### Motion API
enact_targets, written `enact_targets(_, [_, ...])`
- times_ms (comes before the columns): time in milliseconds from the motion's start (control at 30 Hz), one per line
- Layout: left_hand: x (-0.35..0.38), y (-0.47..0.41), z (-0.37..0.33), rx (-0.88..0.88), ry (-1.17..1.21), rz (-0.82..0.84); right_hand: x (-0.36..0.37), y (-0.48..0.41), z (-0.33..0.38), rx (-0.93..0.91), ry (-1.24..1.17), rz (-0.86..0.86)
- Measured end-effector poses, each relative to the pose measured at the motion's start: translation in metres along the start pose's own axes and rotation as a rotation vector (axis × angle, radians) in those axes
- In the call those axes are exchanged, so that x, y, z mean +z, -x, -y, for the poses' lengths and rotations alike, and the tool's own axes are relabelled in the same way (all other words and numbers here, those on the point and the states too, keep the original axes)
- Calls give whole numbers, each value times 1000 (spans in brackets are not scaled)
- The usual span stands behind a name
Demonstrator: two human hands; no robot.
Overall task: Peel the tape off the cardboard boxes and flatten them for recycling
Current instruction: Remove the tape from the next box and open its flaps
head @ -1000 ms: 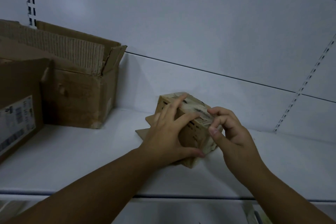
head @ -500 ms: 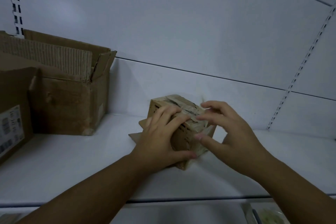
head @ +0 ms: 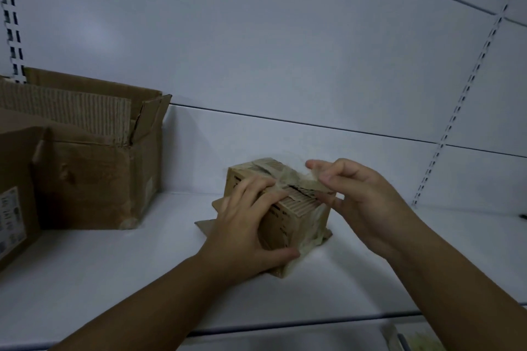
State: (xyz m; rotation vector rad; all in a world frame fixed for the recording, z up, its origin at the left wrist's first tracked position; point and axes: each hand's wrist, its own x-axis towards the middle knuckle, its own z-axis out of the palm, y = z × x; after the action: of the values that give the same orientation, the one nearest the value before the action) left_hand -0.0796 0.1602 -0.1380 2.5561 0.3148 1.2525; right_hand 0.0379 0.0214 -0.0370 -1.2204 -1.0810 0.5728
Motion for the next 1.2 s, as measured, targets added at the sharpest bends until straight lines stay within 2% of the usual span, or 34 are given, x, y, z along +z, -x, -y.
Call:
enact_targets(67, [-1,0,-1,2,11,7,-3,-6,0,-42,221,-60])
enact_targets(133, [-4,0,0,3,49,38,-5,-15,5,-167,475,-192])
enact_targets(200, [-10,0,0,-24,151,78,-6,-23,11,-240,622,-217])
enact_targets(267, [-15,3,0,-76,284,82,-10,-30,11,-183,586,-165])
enact_targets(367, [-25,-6,-9,-143,230,51,-14,-35,7,-25,503,-66])
enact_targets(467, [-35,-34,-28,-332,291,64,-14,-36,8,-21,466,-2])
enact_targets(567, [-38,-67,-37,-315,27,178,-15,-31,11,-24,471,115])
enact_targets(633, [-36,-82,-35,-270,-170,252,-20,-26,13,29,519,286])
enact_targets(700, [-32,-88,-31,-278,-207,249,-32,-16,17,64,482,399])
enact_targets(767, [-26,-90,-26,-309,-209,198,-37,-4,15,22,441,335])
enact_targets(800, [-24,-91,-25,-324,-208,169,-38,3,7,-46,507,260])
enact_targets(867, [-24,-98,-24,-377,-128,131,-27,18,-12,-228,803,184])
enact_targets(933, [-29,-106,-27,-462,110,138,-20,26,-44,-516,1094,137])
enact_targets(967, [-31,-109,-27,-496,223,165,-19,27,-56,-553,1165,124])
enact_targets(1133, [-53,-119,-30,-622,387,341,-32,18,-57,-466,1002,15])
enact_targets(1200, [-62,-122,-31,-656,469,426,-43,11,-50,-398,1052,68])
